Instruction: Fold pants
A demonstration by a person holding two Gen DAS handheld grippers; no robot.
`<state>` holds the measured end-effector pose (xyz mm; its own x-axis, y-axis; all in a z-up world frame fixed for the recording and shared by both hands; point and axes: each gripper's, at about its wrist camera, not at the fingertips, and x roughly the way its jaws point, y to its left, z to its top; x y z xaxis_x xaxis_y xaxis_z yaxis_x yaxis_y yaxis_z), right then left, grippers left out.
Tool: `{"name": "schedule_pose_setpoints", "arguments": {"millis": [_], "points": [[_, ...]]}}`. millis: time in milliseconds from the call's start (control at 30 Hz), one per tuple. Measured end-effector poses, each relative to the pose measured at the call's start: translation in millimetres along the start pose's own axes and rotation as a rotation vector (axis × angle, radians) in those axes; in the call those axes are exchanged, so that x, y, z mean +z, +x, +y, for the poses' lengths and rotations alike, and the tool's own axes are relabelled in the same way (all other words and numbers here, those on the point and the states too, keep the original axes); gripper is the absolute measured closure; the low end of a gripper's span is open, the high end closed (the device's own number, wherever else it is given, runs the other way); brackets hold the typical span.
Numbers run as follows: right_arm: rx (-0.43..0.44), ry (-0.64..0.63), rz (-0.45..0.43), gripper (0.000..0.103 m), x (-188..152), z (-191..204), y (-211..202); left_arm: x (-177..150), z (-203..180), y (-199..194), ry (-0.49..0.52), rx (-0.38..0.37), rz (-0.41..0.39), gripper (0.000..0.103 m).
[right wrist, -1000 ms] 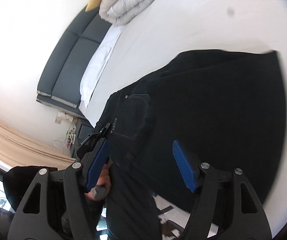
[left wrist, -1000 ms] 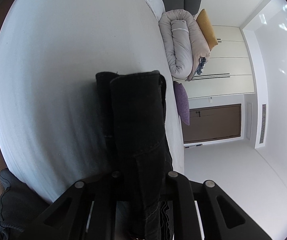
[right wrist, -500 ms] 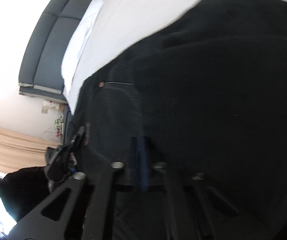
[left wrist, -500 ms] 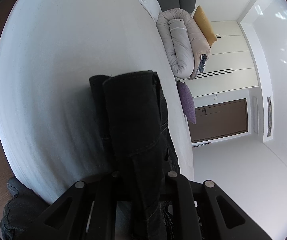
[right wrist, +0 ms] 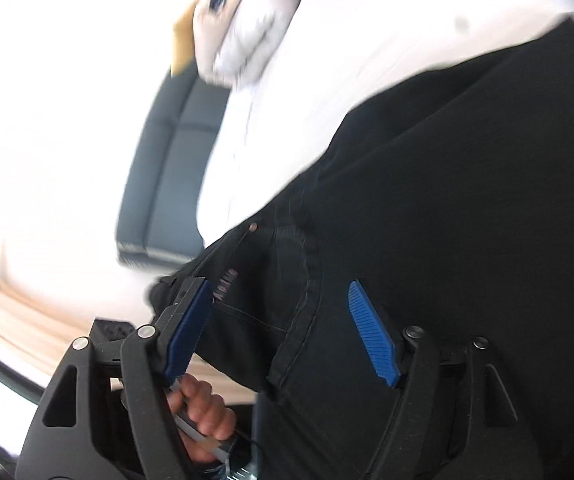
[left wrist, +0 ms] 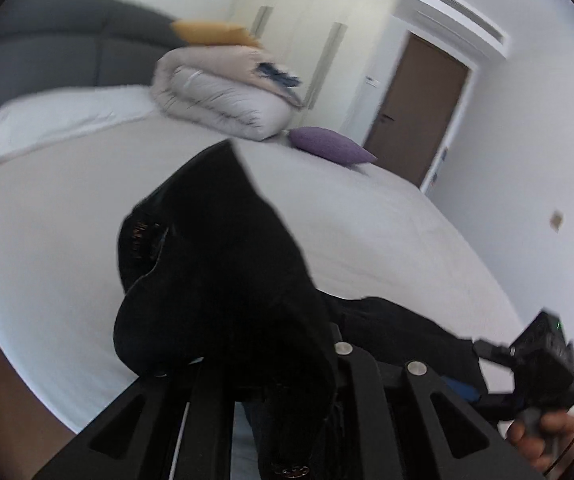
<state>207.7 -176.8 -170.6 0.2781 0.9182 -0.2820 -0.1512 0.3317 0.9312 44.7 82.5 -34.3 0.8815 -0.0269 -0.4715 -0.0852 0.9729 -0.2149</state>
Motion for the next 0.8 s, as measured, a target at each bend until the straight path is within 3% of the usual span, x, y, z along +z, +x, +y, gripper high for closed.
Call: {"name": "schedule_pose_setpoints", "arguments": {"millis": [67, 167, 300, 367, 567, 667, 800], "points": [[0.027, 0.053, -0.037, 0.031, 3.4, -12.1, -24.6, -11.6, -60.2, 5.1, 0.267, 0.018, 0.005, 0.09], [0.057, 0.108, -0.065, 0.03, 5.2, -27.5, -47.1, -51.7, -124.4, 24.4, 0.551, 0.017, 0.078, 0.09], [0.083, 0.132, -0.054, 0.03, 4.4, -37.8, -63.3, -101.6, -162.1, 45.7, 0.721, -0.012, 0.19, 0.09], [0.053, 0.125, -0.041, 0.03, 3.9, -39.8, -64.5, -119.6, -168.8, 48.7, 0.804, 0.036, 0.186, 0.09], [-0.049, 0.123, 0.008, 0.03, 21.1, -44.0, -78.0, -118.9, -166.1, 39.2, 0.833, 0.081, 0.135, 0.09], [-0.107, 0.107, 0.031, 0.03, 21.5, -36.6, -68.7, -111.7, -167.3, 34.8, 0.787, 0.069, 0.114, 0.09], [-0.089, 0.149, 0.029, 0.03, 17.7, -39.5, -59.9, -102.8, -164.6, 27.6, 0.726, 0.046, 0.095, 0.09]]}}
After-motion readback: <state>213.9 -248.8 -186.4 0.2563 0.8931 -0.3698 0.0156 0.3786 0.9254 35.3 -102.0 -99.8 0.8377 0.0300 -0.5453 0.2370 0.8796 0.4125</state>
